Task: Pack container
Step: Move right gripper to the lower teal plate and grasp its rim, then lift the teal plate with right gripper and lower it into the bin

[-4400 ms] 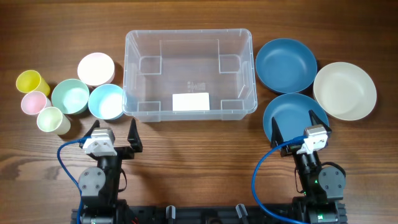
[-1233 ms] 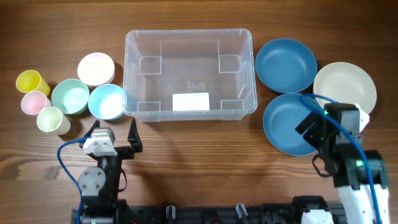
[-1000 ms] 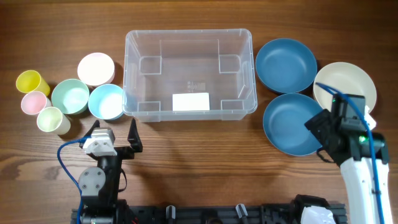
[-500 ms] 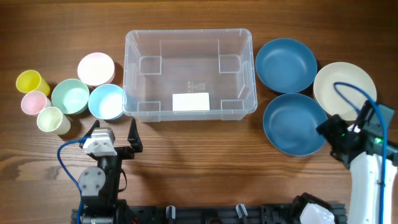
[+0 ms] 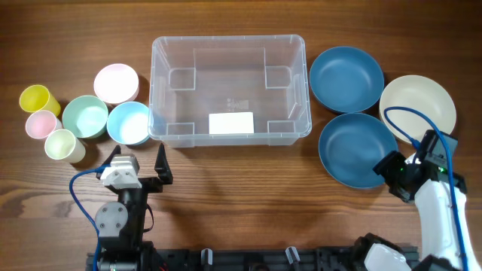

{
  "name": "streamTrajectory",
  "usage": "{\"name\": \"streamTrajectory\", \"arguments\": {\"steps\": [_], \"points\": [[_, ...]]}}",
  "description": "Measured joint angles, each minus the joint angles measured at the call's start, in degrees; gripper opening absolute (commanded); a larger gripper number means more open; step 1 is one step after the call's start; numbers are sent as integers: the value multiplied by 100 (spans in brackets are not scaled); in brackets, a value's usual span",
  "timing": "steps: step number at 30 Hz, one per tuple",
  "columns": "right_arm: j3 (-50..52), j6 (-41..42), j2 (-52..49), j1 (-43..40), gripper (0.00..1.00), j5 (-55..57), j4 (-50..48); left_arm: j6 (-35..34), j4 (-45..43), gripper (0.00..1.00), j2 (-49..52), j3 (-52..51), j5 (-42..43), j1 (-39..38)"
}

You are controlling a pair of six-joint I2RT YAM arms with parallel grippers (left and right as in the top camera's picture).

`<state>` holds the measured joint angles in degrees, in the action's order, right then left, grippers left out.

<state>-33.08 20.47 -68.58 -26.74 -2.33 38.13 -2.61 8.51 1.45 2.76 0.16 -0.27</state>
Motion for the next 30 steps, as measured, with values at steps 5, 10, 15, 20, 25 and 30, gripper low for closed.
{"name": "streamTrajectory", "arguments": {"steps": [5,10,15,20,25,30], "points": [[0,-50,-444,0,44,-39,-216,0,2,100,0,0,0,0],[0,-81,-507,0,19,-90,-245,0,2,100,0,0,0,0],[0,-103,-507,0,12,-136,-153,0,2,100,0,0,0,0],[0,-133,-424,-4,4,-175,-105,0,2,100,0,0,0,0],[0,-153,-177,-4,4,-175,39,0,2,100,0,0,0,0],[-170,-284,310,-4,4,-173,669,0,2,100,0,0,0,0]]}}
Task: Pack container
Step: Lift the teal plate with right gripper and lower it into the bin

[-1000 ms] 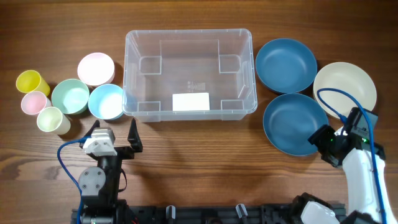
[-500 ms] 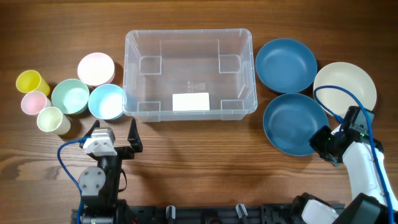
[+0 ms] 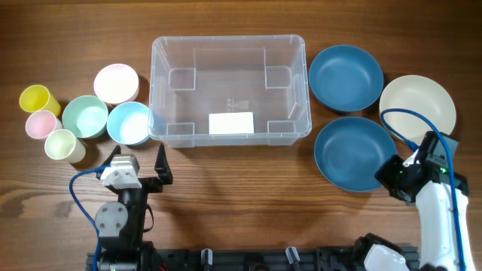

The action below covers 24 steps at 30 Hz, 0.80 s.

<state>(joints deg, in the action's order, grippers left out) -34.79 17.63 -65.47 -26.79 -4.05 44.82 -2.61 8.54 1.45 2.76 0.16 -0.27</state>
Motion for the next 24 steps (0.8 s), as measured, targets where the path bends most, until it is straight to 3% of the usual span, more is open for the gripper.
{"name": "streamTrajectory", "arguments": {"steps": [14,24], "points": [[-1110,-46,1593,0,4,-201,820,0,0,100,4,0,0,0],[-2581,-826,1827,380,4,-1497,625,0,0,100,4,0,0,0]]}}
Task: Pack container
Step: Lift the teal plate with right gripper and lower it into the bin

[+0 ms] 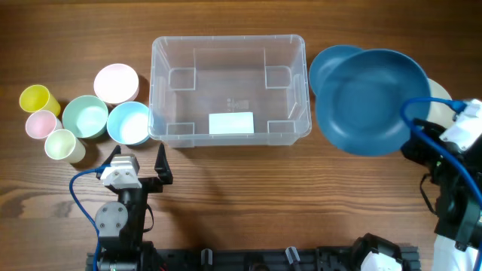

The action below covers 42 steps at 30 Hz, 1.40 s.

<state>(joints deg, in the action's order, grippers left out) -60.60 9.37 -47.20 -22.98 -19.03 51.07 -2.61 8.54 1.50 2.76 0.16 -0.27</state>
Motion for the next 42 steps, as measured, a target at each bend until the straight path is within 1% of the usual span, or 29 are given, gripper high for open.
{"name": "streamTrajectory", "arguments": {"steps": [3,7,8,9,10,13,15,19,26,33,42], "points": [[-131,-153,-227,754,5,-155,-321,0,0,100,0,0,0,0],[-529,-216,-994,2179,4,63,-688,0,0,100,2,0,0,0],[-723,-219,-1309,2651,4,267,-752,0,0,100,2,0,0,0],[-852,-216,-1510,2914,4,417,-772,0,-2,100,2,0,0,0],[-1093,-212,-1939,3429,4,748,-789,0,0,100,2,0,0,0],[-1878,-87,-2938,4304,4,1784,-678,0,0,100,7,0,-2,0],[-2308,74,-3615,4651,4,2164,-656,0,0,100,7,0,0,0],[-2638,280,-4494,4771,4,2472,-636,0,0,100,7,0,0,0],[-2664,579,-5681,4769,4,2656,-743,0,0,100,7,0,0,0],[-2667,601,-6100,4769,4,2651,-697,0,0,100,7,0,0,0],[-2667,577,-6157,4769,4,2767,-636,0,0,100,7,0,0,0]]}}
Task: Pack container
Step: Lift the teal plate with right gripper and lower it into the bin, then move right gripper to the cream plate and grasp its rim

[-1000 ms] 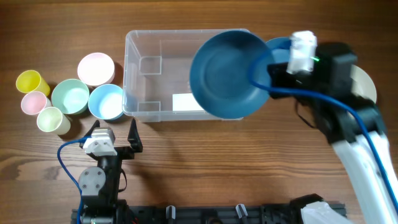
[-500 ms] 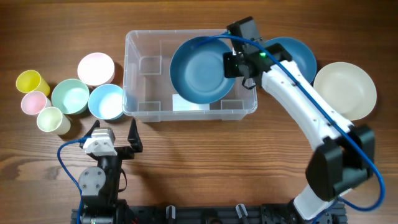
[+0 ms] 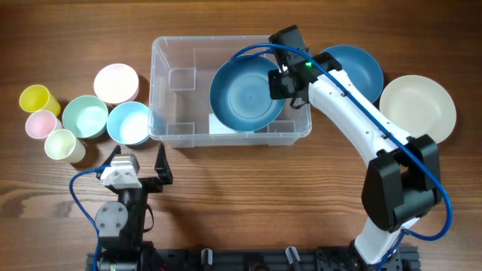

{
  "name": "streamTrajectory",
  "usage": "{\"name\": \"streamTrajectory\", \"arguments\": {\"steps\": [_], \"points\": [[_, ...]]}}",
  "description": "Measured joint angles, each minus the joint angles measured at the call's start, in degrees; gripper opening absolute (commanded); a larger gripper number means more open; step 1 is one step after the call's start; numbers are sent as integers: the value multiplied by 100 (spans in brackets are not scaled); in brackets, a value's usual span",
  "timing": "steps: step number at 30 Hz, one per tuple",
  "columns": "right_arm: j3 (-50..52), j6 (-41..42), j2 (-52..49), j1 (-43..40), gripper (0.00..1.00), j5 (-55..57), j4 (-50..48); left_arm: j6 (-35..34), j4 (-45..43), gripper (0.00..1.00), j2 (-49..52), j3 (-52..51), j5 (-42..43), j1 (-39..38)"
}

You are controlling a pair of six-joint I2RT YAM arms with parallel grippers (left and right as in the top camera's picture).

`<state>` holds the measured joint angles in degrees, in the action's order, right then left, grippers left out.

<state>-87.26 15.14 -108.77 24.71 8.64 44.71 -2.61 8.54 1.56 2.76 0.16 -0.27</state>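
Observation:
A clear plastic container (image 3: 173, 124) stands in the middle of the table. My right gripper (image 3: 280, 83) is shut on the right rim of a dark blue plate (image 3: 241, 94), which sits within the container's right half. Whether the plate touches the floor I cannot tell. A second dark blue plate (image 3: 354, 71) lies right of the container, partly under my right arm. Further right is a cream plate (image 3: 418, 108). My left gripper (image 3: 139, 162) rests open near the front left, holding nothing.
Left of the container are a pink bowl (image 3: 116, 83), a green bowl (image 3: 85, 117) and a light blue bowl (image 3: 128, 123). Beyond them stand a yellow cup (image 3: 34, 98), a pink cup (image 3: 41, 123) and a pale green cup (image 3: 62, 145).
The right gripper, still holding the blue plate, has gone from above the plates right of the container to the container's right half. The left arm has not moved.
The right gripper was at the right edge of the near blue plate on the table. Then the plate lay slightly further left. Then it was lifted, held over the far blue plate. Now it is within the container's outline.

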Motion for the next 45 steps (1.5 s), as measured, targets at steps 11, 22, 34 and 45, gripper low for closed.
{"name": "streamTrajectory", "arguments": {"steps": [11,22,34,45], "points": [[0,-17,0,0,45,4,46,0,0,100,0,0,0,0],[0,103,553,-76,45,179,581,0,0,100,0,0,0,0],[-87,1058,2769,-3554,52,225,1952,0,0,100,0,0,0,0],[767,1058,2306,-6537,52,-852,1690,0,-2,100,0,0,0,0]]}}
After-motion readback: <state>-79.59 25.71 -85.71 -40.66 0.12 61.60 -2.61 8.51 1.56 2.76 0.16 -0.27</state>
